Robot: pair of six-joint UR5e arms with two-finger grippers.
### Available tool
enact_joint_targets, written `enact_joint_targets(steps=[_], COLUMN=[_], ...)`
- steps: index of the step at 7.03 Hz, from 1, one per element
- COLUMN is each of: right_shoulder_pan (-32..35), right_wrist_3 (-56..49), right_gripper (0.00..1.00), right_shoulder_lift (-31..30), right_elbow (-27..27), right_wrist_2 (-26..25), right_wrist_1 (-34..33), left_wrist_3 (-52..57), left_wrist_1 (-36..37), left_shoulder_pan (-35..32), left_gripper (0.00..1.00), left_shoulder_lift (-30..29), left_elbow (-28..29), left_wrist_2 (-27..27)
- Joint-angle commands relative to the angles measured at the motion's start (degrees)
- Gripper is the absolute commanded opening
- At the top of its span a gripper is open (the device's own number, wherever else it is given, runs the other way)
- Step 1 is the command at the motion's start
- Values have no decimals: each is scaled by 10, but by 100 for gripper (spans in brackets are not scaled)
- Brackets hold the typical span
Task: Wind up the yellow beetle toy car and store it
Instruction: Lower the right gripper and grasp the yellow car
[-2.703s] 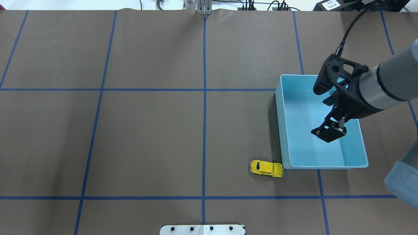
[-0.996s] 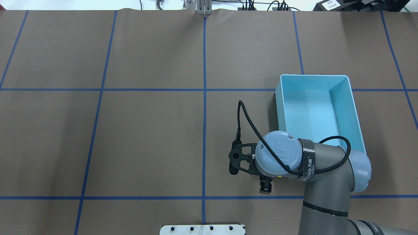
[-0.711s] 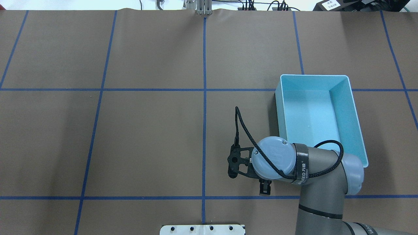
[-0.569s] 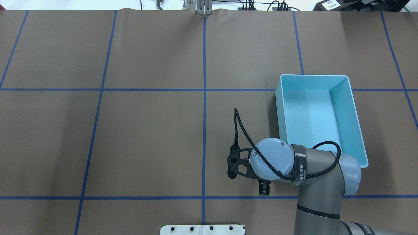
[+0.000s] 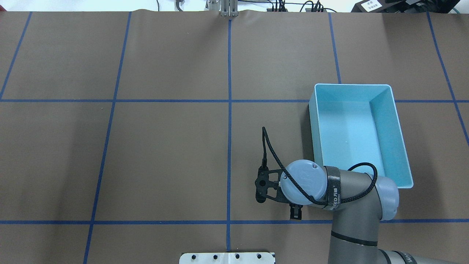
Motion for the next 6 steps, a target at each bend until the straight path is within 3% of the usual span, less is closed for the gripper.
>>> enact_joint_targets(steps=[1,6], right_shoulder_pan=[1,0], right_wrist_3=[0,3], right_gripper=[100,100], right_shoulder_lift=[-6,-6], right_elbow=[-4,-27], right_wrist_2=[0,-2], right_wrist_1=[4,16], left_wrist_3=[0,0], left_wrist_1=[0,0], left_shoulder_pan=[-1,0], left_gripper=[100,100], left_shoulder_lift=[0,0], left_elbow=[0,-1], left_wrist_2=[0,0])
